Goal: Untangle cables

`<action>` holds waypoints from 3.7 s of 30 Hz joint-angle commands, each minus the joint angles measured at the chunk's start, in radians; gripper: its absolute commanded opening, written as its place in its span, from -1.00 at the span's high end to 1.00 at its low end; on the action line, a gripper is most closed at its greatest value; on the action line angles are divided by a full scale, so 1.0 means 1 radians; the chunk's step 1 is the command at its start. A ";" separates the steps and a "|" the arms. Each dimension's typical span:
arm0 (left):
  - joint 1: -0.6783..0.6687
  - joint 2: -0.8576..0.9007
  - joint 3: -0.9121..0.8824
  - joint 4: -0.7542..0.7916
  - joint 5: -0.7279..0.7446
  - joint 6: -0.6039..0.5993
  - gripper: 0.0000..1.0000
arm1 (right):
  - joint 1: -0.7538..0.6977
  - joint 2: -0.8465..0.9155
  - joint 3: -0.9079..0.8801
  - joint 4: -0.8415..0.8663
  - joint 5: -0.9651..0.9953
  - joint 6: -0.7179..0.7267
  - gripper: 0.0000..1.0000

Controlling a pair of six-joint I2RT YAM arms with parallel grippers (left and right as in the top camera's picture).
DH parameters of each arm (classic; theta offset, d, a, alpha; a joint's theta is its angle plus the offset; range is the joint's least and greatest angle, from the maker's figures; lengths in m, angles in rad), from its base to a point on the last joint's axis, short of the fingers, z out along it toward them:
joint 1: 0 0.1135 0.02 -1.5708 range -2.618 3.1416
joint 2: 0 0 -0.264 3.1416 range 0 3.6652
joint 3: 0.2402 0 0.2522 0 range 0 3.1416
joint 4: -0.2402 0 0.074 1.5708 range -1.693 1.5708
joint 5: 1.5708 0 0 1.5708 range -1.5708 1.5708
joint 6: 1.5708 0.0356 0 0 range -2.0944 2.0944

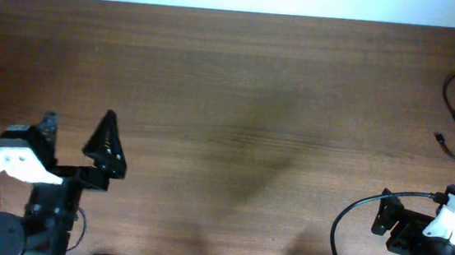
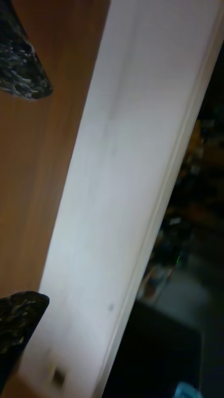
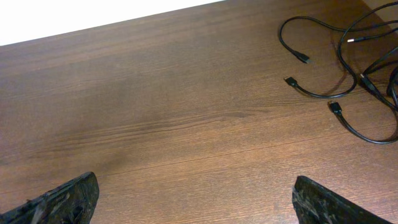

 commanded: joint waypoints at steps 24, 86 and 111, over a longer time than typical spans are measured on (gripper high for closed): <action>0.114 -0.444 -1.051 1.058 0.151 0.402 -0.98 | 0.005 0.002 0.002 0.001 0.009 -0.003 -0.97; 0.040 -0.443 -1.050 0.472 -0.014 0.430 -0.98 | 0.158 -0.476 -0.815 1.254 -0.153 0.042 -0.97; 0.041 -0.443 -1.050 0.472 -0.014 0.430 -0.98 | 0.432 -0.485 -1.002 1.267 0.149 0.035 -0.97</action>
